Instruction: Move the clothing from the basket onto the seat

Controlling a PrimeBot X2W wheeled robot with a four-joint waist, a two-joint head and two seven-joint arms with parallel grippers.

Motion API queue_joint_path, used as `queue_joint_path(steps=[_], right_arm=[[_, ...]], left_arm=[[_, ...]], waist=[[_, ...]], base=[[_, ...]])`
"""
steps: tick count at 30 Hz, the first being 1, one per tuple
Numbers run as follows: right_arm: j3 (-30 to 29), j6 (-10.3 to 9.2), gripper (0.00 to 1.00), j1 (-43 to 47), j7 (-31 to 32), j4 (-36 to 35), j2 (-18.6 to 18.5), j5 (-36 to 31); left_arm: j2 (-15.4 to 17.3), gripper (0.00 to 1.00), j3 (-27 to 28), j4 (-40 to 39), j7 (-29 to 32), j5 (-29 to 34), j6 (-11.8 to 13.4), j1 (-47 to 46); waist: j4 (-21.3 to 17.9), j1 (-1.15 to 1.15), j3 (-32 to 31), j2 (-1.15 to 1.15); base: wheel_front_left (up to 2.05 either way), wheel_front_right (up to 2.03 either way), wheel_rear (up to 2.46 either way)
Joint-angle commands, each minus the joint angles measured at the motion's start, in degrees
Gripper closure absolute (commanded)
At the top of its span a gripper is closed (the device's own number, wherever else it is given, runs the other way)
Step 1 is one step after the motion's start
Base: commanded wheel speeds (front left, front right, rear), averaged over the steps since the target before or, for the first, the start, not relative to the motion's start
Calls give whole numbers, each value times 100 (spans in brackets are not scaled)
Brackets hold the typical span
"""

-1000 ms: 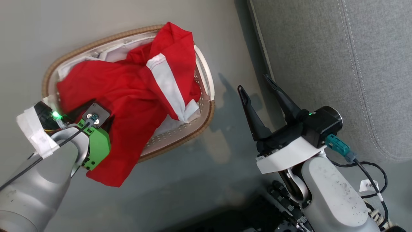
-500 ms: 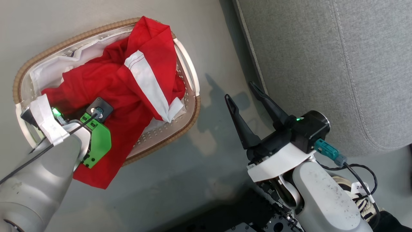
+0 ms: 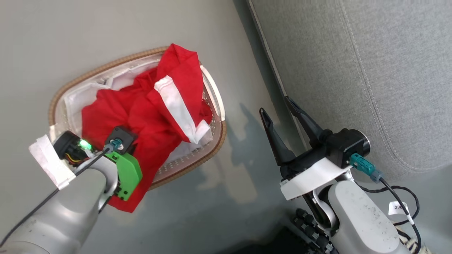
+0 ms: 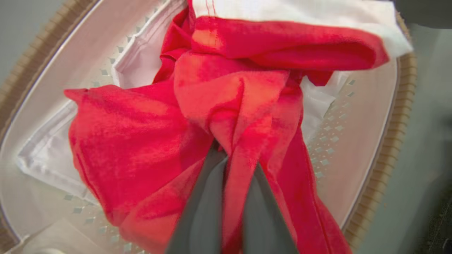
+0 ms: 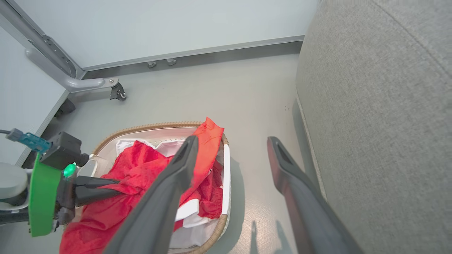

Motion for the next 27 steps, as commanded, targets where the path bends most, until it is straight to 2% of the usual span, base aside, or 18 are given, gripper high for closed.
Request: queue_joint_path(steps=[1,4,13,20,27], right_arm=[[-32,-2,0,118,-12,62,-24,-46],[-110,-2,0,198,-12,159,-25,-101],[-204,-2,0,512,-12,461,-28,-282],[-314,-2,0,800,-12,577,-26,-333],[-326,-2,0,1050,-12,673,-25,-344]], left_arm=[[-25,100,137,-175,-44,-88,11,126],[15,100,684,-664,-41,-249,11,363],[20,100,2173,-1917,-43,205,11,1369],[-257,100,3319,-2731,-44,519,11,2153],[-562,100,3971,-3399,-45,731,11,2611]], waist=[[299,0,-523,0],[447,0,-853,0],[769,0,-1811,0],[927,0,-2388,0],[961,0,-2816,0]], base=[[0,0,0],[0,0,0],[0,0,0],[0,0,0],[0,0,0]])
